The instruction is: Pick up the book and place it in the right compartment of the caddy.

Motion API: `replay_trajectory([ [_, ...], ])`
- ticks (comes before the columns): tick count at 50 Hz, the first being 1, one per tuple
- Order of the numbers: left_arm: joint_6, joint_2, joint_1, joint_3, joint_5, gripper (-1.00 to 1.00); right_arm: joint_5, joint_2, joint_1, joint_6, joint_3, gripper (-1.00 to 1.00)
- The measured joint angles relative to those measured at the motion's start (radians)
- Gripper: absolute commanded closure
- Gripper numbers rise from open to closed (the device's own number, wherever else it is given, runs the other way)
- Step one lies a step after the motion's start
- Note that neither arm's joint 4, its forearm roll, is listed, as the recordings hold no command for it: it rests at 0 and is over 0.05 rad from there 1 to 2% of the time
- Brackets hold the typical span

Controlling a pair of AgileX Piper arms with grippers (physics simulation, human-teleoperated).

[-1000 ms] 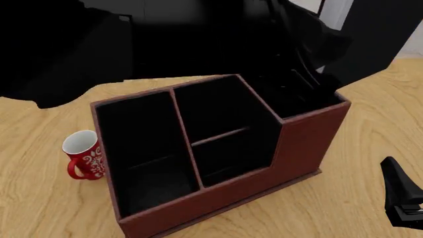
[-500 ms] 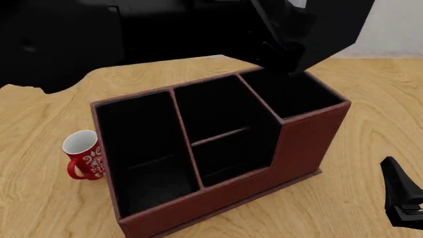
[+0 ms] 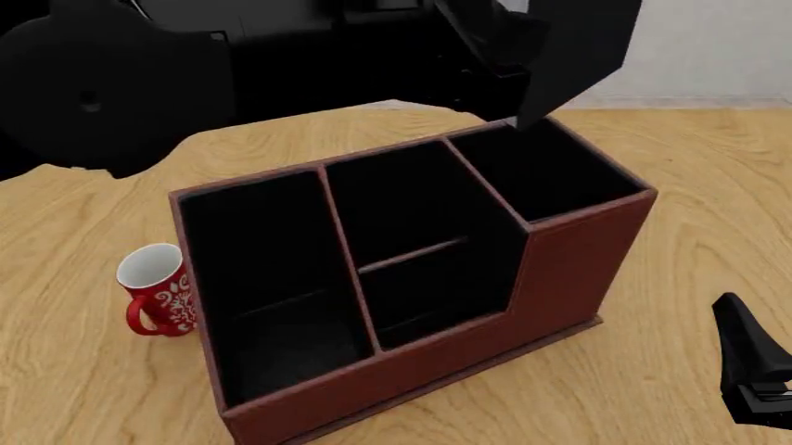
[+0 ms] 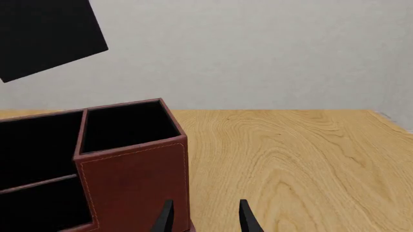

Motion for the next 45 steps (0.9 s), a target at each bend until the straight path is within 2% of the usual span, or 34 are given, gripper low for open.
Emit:
replay_trajectory([
  [10, 0.045, -0.015, 0.009, 0.013, -0.006, 1.00, 0.000, 0.000, 0.000, 0.000, 0.000, -1.00],
  [26, 0.068, -0.012, 0.008, 0.013, -0.008, 1.00, 0.000, 0.000, 0.000, 0.000, 0.000, -1.00],
  [45, 0.096, 0.094, 0.025, -0.113, 0.052, 1.00, 0.000, 0.000, 0.000, 0.000, 0.000, -1.00],
])
